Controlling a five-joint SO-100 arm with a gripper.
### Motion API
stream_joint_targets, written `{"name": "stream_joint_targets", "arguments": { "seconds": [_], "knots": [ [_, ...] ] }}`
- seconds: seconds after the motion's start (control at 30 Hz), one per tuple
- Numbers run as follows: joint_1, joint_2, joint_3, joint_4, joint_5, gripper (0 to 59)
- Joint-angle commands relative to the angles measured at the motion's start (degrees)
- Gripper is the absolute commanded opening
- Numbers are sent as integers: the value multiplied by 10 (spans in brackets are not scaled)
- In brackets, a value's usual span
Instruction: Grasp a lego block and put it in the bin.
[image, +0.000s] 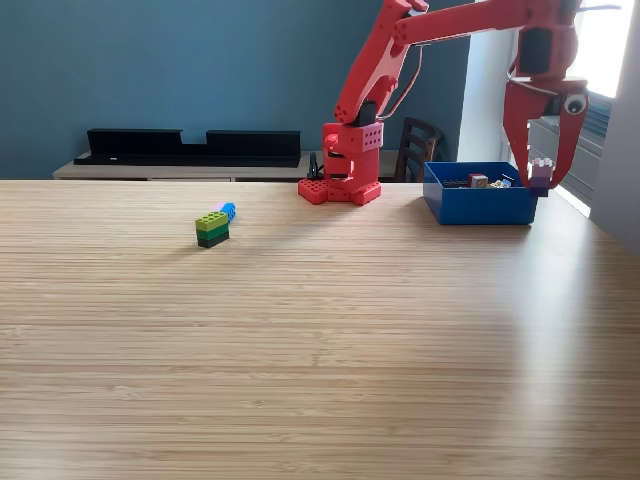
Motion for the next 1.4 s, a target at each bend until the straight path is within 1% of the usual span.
{"name": "stream_joint_targets", "arguments": {
  "seconds": [0.03,0.3,0.4,0.5,0.73,0.77,0.8,0.83,0.9,0.93,1.0,1.1,1.2,1.3,1.4],
  "knots": [
    [-71,22,-2,11,18,0],
    [-194,24,115,18,33,0],
    [-228,25,131,34,37,0],
    [-248,25,127,55,39,0],
    [-270,25,138,65,26,3],
    [-272,25,140,65,23,20],
    [-272,25,142,65,19,66],
    [-273,25,143,65,17,126],
    [-273,25,147,65,10,216],
    [-273,25,147,65,8,242],
    [-272,25,144,65,5,262],
    [-265,25,130,69,0,263],
    [-255,25,92,73,-2,245],
    [-238,26,35,75,-2,202],
    [-221,34,-25,76,-2,139]
  ]
}}
